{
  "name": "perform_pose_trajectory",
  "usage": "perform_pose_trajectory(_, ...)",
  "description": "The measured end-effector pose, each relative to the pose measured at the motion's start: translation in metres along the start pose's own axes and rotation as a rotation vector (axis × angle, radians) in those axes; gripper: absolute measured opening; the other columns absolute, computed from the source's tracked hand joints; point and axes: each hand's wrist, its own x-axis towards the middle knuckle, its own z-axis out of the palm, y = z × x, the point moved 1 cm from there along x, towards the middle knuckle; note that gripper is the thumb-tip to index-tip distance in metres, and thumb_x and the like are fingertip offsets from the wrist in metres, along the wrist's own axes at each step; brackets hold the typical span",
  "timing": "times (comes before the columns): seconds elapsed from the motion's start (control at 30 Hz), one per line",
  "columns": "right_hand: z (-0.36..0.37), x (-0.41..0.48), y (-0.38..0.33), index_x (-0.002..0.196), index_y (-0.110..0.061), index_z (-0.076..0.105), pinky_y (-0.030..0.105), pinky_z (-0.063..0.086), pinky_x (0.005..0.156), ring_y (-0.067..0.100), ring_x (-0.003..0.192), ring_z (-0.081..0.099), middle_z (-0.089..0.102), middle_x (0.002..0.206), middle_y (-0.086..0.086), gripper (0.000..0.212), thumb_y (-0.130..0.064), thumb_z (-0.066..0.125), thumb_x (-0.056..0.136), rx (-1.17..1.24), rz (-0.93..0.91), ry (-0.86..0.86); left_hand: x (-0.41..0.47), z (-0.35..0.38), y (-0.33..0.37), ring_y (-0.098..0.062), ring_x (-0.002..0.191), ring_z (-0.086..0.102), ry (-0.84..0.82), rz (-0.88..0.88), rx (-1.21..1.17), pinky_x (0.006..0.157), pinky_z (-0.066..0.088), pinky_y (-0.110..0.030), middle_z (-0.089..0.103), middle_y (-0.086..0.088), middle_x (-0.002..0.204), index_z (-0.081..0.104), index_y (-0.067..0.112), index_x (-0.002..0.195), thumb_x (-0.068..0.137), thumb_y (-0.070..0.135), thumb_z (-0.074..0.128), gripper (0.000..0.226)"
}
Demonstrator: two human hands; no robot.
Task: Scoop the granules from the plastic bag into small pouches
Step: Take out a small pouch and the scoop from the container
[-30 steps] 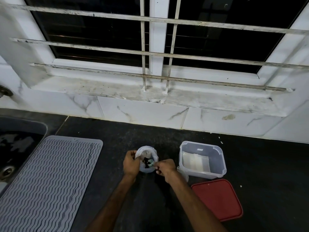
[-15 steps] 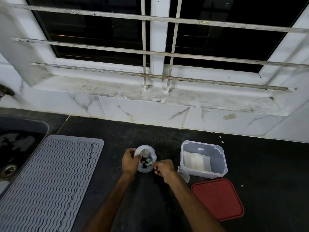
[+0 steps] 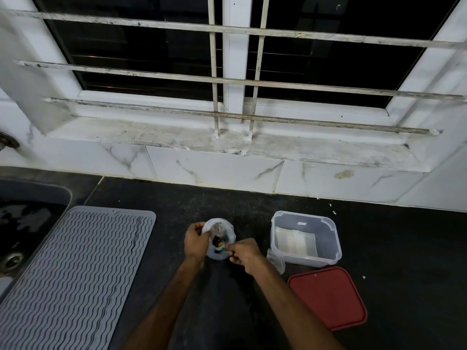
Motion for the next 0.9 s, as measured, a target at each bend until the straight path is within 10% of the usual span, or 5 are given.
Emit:
perform_pose_trajectory(0.47,-0.031,-0.040,-0.024,0.087,-0.008,0.074,0.019,0.048,0.050,0.005,0.050,0.047,0.059,0.062,0.001,0.009,-0.015,0.068,0.090,-0.022,-0.205,-0.075,-0.008,-0.017,0.020,-0.021,0.117,0.051,-0.149,0.097,-0.096,0.096,0.044,-0.032,0.051,-0.007,0.125,0.045,0.005,0.133,0.091,-0.003,0.058,0.044)
perform_pose_trajectory(0.7,-0.092,-0.073,-0.020,0.092,-0.003,0.075,0.020,0.041,0.048,0.007,0.048,0.043,0.056,0.059,0.002,0.015,-0.016,0.068,0.090,0.089,-0.278,-0.058,-0.062,-0.008,0.035,-0.013,0.099,0.058,0.139,0.512,0.174,0.086,0.047,-0.029,0.059,0.000,0.109,0.055,0.017,0.113,0.091,0.010,0.062,0.024)
perform_pose_trajectory(0.9,-0.149,-0.085,0.006,0.089,0.006,0.072,0.021,0.038,0.045,0.008,0.048,0.041,0.053,0.061,0.005,0.018,-0.012,0.070,0.088,0.132,-0.323,0.052,-0.106,0.037,0.023,-0.002,0.074,0.063,-0.514,0.650,0.555,0.068,0.053,-0.030,0.067,0.011,0.089,0.050,0.040,0.118,0.093,0.037,0.055,0.026)
